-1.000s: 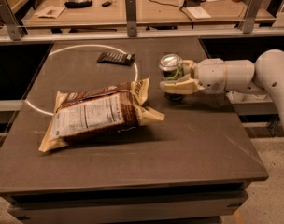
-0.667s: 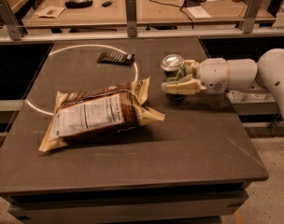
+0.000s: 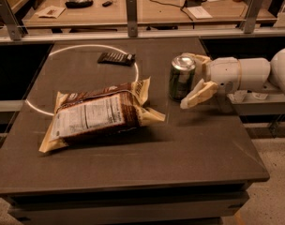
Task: Knock green can over
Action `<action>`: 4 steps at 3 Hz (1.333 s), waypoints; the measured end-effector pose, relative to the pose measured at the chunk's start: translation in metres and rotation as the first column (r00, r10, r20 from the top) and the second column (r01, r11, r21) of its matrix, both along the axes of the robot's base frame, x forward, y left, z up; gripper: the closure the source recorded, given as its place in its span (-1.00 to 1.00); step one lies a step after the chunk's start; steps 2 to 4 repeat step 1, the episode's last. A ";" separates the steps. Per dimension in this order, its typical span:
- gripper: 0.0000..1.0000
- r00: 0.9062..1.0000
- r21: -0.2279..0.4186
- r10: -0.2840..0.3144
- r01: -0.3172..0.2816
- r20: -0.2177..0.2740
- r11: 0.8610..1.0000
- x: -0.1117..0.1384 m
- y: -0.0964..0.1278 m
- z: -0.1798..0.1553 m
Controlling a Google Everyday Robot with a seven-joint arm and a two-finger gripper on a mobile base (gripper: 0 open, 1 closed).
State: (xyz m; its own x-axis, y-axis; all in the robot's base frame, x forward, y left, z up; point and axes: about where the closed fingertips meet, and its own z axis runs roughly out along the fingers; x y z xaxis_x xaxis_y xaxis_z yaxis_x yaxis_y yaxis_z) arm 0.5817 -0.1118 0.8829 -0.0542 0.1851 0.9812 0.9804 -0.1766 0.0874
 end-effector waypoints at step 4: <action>-1.00 1.000 0.000 -0.001 0.001 -0.001 1.000 0.000 0.000 0.000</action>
Offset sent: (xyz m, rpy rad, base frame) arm 0.0000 0.0000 0.0000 0.0000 0.0000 0.0000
